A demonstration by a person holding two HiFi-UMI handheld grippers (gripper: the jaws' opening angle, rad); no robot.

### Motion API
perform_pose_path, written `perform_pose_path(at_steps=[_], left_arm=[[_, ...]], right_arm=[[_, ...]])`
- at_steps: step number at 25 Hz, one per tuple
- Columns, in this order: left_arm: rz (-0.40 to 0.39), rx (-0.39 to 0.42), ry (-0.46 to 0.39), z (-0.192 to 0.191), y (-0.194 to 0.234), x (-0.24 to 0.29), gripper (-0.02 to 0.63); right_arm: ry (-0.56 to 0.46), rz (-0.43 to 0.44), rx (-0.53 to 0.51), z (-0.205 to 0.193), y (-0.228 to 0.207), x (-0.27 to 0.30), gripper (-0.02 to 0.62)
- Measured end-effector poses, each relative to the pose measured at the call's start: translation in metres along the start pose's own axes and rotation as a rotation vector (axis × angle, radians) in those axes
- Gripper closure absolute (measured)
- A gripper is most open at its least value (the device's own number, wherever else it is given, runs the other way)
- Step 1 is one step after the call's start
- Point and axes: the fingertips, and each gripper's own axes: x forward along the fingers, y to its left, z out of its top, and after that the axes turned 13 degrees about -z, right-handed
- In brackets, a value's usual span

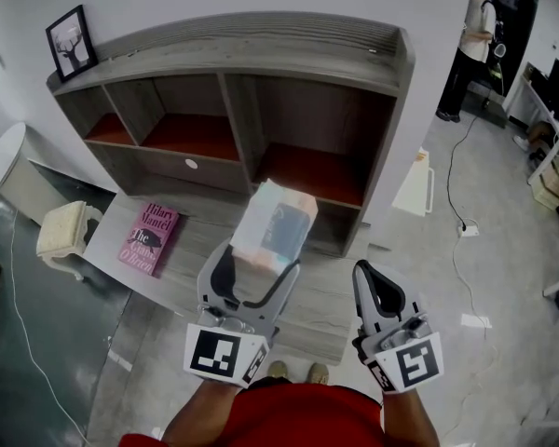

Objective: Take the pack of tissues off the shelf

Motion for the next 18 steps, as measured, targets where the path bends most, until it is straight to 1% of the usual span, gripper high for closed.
perform_pose_path(at_steps=[18], left_arm=[[-0.018, -0.008, 0.001, -0.0024, 0.0025, 0.0048, 0.218]], right_arm=[[0.009, -0.022, -0.011, -0.0023, -0.0004, -0.0011, 0.591]])
